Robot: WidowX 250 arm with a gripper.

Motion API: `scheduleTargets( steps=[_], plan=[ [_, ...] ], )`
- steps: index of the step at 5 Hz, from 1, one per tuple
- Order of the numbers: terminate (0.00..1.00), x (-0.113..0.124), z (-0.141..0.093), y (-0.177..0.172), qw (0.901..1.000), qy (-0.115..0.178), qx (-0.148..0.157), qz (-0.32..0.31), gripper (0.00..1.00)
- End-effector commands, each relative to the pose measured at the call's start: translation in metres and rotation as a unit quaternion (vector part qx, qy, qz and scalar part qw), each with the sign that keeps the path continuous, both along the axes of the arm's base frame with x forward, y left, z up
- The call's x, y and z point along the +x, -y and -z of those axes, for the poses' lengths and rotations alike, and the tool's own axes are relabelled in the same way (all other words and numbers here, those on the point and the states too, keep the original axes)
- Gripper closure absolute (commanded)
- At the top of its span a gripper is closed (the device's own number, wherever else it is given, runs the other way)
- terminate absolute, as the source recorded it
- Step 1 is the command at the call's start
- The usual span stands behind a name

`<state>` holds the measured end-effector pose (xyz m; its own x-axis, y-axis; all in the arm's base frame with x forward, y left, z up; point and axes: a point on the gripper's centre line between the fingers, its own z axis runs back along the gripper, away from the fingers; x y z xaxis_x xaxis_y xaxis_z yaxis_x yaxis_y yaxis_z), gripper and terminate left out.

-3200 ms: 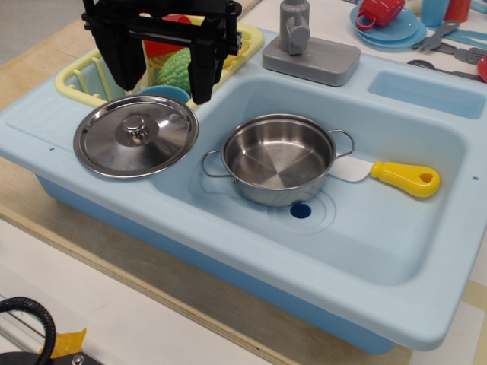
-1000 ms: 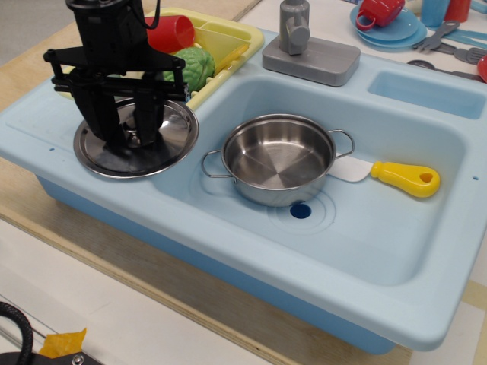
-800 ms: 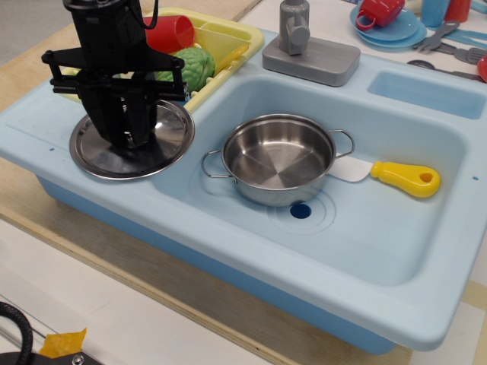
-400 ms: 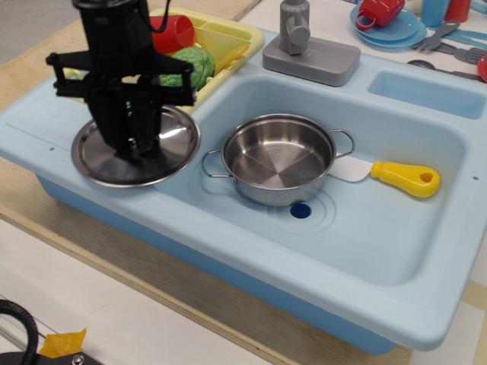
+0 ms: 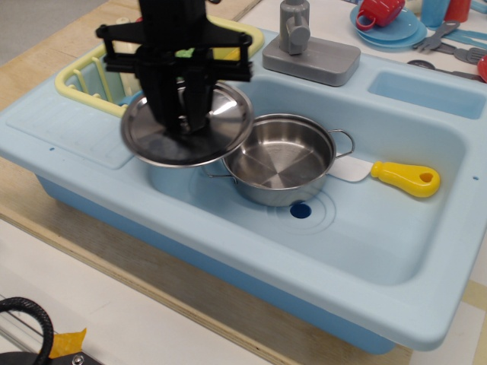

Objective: Put lid on pot or pan

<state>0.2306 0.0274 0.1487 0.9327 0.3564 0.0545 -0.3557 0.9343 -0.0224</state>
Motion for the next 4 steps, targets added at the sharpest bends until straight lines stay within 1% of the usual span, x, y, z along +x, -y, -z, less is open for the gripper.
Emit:
scheduleTargets(
  steps=[1,2,4],
  plan=[
    [0.0,0.027,0.003,0.022,0.9992,0.025,-0.014,0.029,1.0],
    [0.0,0.042,0.011,0.032,0.9984,0.02,-0.021,0.048,1.0],
    [0.0,0.058,0.031,0.035,0.9963,0.016,-0.038,0.075,1.0]
  ],
)
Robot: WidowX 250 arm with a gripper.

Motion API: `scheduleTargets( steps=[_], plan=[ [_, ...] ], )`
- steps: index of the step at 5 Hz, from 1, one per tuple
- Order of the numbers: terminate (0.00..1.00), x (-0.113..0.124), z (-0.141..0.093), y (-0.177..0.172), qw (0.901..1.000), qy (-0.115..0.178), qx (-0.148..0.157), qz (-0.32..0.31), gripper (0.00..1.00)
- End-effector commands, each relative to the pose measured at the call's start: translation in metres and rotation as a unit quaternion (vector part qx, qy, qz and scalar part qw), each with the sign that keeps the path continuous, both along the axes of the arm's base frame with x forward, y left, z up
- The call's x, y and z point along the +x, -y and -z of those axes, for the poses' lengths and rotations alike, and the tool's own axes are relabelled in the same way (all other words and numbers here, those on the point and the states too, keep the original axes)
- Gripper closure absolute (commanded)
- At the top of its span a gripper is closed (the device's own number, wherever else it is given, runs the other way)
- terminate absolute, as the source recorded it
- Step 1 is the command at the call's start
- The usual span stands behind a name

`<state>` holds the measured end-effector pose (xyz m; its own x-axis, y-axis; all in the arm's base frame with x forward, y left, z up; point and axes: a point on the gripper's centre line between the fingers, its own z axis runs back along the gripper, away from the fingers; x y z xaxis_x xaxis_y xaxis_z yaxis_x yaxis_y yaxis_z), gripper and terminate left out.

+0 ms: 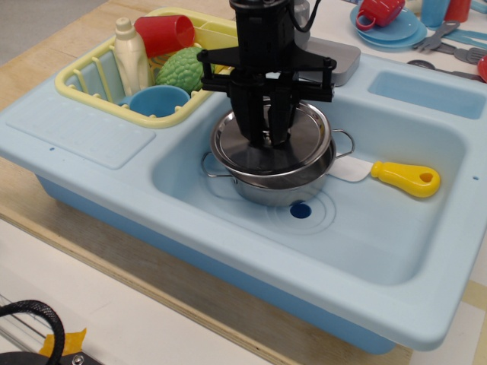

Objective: Put lid on pot or pan

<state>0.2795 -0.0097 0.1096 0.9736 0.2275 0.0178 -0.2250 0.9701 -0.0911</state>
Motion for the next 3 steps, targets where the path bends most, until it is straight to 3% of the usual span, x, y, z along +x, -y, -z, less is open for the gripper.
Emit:
scheduleTargets(
  steps=[1,2,3],
  plan=[
    [0.0,0.0128,-0.0021,-0.0036,0.9997,0.021,0.002,0.01,1.0],
    [0.0,0.0174,0.0042,-0.0041,0.9993,0.023,-0.01,0.028,0.0],
    [1.0,0.0174,0.0042,-0.0041,0.9993,0.023,-0.01,0.028,0.0]
  ],
)
